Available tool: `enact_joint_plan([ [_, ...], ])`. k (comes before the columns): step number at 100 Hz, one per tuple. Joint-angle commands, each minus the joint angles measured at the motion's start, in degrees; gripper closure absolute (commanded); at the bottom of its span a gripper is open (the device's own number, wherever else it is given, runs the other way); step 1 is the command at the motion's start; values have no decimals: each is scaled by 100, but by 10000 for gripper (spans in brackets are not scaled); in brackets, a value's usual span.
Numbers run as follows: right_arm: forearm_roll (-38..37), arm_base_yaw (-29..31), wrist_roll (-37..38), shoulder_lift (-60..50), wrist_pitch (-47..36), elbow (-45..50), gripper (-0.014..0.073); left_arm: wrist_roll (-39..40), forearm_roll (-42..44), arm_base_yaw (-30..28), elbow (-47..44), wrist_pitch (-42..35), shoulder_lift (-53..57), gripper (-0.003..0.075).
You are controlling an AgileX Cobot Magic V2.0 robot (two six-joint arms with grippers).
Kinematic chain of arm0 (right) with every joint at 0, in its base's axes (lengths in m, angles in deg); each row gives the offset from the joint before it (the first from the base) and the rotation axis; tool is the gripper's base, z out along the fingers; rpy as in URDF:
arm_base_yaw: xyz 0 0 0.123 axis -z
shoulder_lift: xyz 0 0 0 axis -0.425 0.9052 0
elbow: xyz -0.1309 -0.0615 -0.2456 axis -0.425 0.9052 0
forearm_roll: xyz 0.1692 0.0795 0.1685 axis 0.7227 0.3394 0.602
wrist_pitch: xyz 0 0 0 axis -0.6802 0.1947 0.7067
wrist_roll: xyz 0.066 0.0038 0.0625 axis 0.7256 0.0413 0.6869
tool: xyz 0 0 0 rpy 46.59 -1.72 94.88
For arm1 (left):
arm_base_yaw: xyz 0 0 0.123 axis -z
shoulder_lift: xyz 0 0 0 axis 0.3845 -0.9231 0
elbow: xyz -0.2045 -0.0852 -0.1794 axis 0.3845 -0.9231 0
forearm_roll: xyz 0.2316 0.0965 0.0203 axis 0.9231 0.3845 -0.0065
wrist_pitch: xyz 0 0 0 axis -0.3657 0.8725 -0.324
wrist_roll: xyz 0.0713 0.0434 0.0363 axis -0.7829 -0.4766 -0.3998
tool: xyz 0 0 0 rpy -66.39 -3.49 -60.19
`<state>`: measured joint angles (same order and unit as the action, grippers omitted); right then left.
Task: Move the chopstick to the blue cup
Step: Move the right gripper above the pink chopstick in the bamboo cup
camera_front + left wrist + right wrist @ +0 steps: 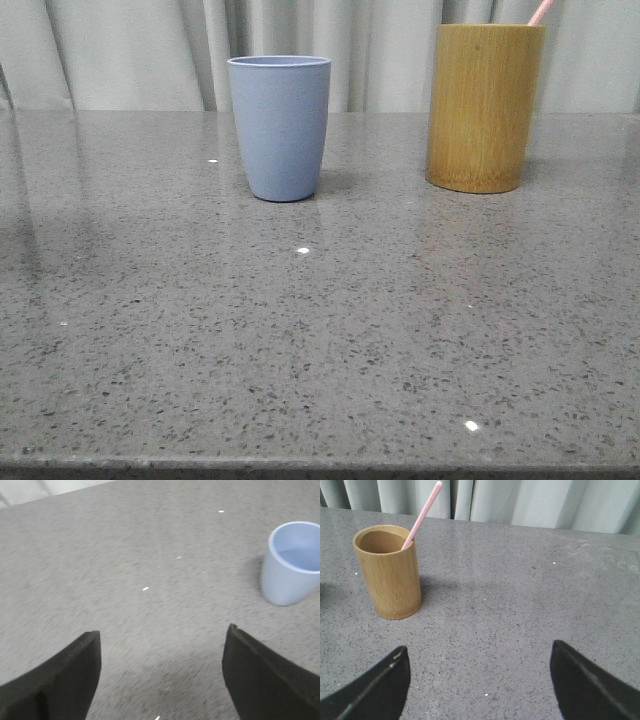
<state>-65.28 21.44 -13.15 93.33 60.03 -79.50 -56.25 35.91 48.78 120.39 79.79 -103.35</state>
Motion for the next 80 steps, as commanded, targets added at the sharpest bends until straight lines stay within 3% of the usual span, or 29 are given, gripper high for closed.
enact_joint_plan([
  [1, -142, 28, -18, 83, -396, -184, 22, 103, 139, -256, -290, -414, 545, 219],
  [21, -146, 28, -18, 83, -357, -184, 22, 103, 60, -656, -1221, -434, 1520, 219],
  [58, -61, 28, -13, 83, -264, -184, 22, 253, -92, -678, -2345, -446, 2264, 219],
  [80, 515, 28, -13, 340, -1197, -184, 22, 253, -113, -678, -2357, -555, 2264, 219],
])
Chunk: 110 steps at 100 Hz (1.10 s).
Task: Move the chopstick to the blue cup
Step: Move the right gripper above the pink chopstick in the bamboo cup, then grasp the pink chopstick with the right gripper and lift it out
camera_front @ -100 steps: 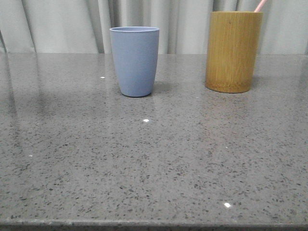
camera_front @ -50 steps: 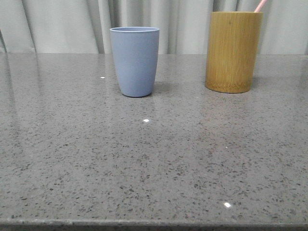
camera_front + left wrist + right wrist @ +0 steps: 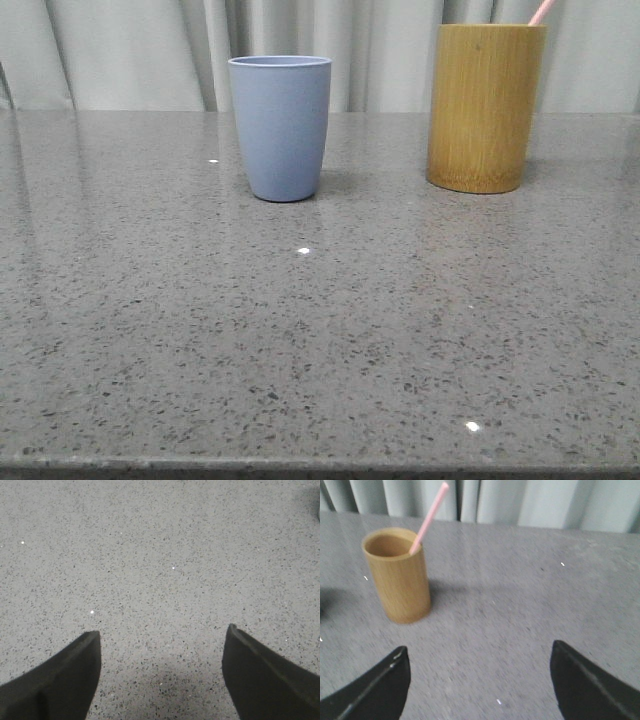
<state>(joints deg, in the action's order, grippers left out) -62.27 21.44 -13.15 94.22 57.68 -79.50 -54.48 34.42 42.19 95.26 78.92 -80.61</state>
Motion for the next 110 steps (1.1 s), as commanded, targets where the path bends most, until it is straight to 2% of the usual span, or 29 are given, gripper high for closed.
enact_joint_plan([
  [1, 249, 28, -13, 271, -1011, -184, 22, 75, 36, -18, 157, -469, -10, 219],
  [30, 978, 22, -13, 1484, -3046, -184, 22, 75, 33, -18, 157, -494, -10, 241],
  [54, 1211, -180, -13, 2658, -4018, -191, 22, 75, 33, -18, 157, -494, -10, 302],
  [72, 1210, -486, -13, 3317, -4809, -212, 22, 75, 33, -18, 157, -494, -10, 314],
  [86, 1236, -492, 10, 3817, -5120, -374, 22, 75, 33, -18, 157, -494, -10, 314],
  [110, 1236, -492, 21, 4536, -5187, -925, 22, 75, 33, -18, 157, -494, -10, 314],
])
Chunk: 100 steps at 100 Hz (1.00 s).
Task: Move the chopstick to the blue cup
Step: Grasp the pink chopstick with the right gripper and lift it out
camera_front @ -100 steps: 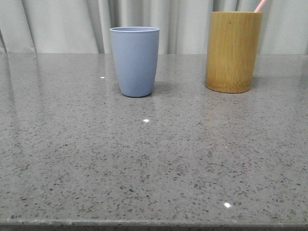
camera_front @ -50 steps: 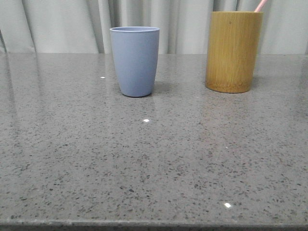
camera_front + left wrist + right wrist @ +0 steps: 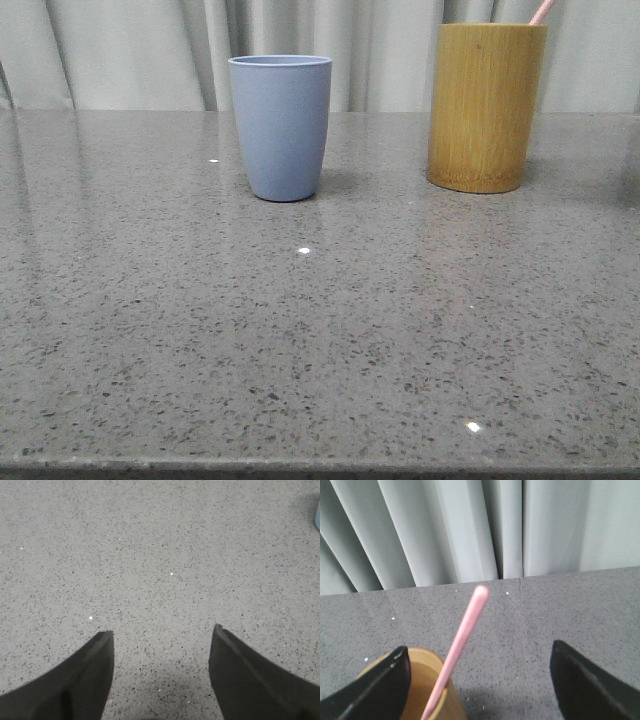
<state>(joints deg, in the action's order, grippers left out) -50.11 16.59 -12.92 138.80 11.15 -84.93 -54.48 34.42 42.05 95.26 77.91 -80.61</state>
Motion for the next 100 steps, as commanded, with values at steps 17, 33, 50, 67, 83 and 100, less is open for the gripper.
enact_joint_plan([
  [17, 20, -7, -1, 440, -548, -747, 22, 75, 33, -5, 157, -393, -10, 314],
  [33, 27, -7, 5, 668, -621, -868, 62, 75, 33, -5, 157, -393, -10, 314],
  [50, 50, -7, 5, 716, -667, -868, 182, 75, 33, -5, 157, -393, -10, 314],
  [67, 50, -7, 5, 716, -819, -868, 329, 75, 33, -5, 157, -393, -10, 314],
  [83, 50, -7, 5, 716, -901, -868, 480, 75, 33, -5, 157, -393, -10, 314],
  [100, 50, -7, 10, 716, -963, -919, 647, 75, 33, -5, 157, -393, -10, 314],
])
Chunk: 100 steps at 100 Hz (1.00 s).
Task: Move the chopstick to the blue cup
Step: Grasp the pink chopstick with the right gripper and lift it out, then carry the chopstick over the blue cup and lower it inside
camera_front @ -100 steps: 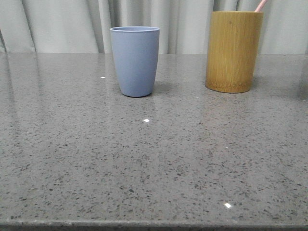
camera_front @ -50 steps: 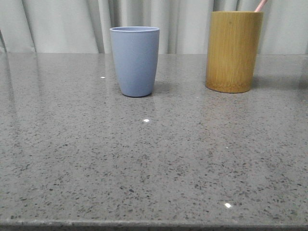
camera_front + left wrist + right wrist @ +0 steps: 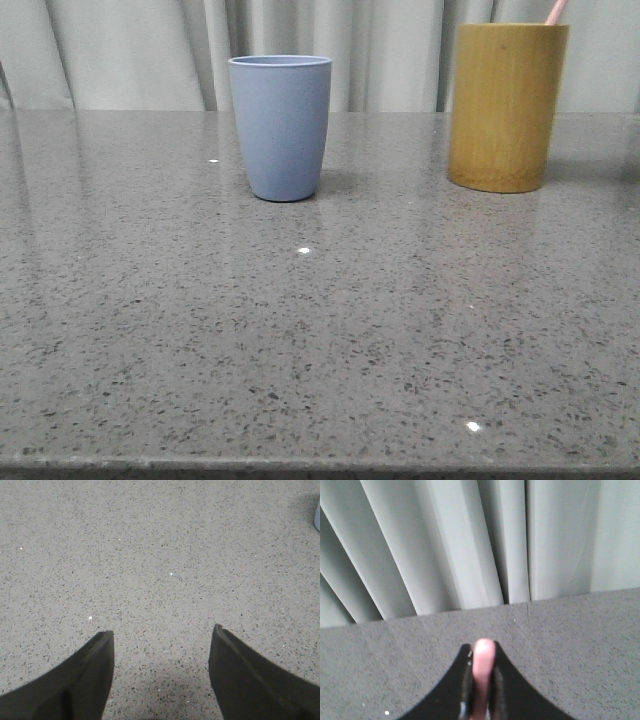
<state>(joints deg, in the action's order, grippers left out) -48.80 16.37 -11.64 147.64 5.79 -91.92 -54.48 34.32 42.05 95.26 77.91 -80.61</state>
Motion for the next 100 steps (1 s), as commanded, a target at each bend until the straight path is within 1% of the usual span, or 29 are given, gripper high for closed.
enact_joint_plan([
  [1, -81, 14, -118, -168, -427, -233, 653, 75, 42, -5, 157, -393, -10, 314],
  [3, -81, 14, -106, -168, -427, -244, 669, 75, 42, -5, 157, -393, -10, 314],
  [22, -81, 14, -14, -180, -399, -539, 658, 75, 42, -5, 157, -393, -10, 314],
  [34, -81, 14, -14, -197, -183, -853, 662, 75, 42, -5, 157, -393, -10, 314],
  [43, -86, 14, -24, -209, 178, -1222, 662, 75, 42, -5, 157, -393, -10, 314],
  [53, -86, 14, -229, -247, 692, -1721, 662, 75, 42, -5, 157, -393, -10, 314],
  [66, -86, 14, -529, -252, 1687, -2573, 662, 75, 42, -5, 157, -393, -10, 314],
  [79, -86, 14, -558, -252, 2586, -3394, 662, 75, 42, -5, 157, -393, -10, 314],
  [89, 81, -37, -553, -252, 2970, -3762, 662, 75, 42, -5, 157, -393, -10, 314],
  [100, 450, -210, -553, -252, 3059, -3840, 662, 75, 42, -5, 157, -393, -10, 314],
])
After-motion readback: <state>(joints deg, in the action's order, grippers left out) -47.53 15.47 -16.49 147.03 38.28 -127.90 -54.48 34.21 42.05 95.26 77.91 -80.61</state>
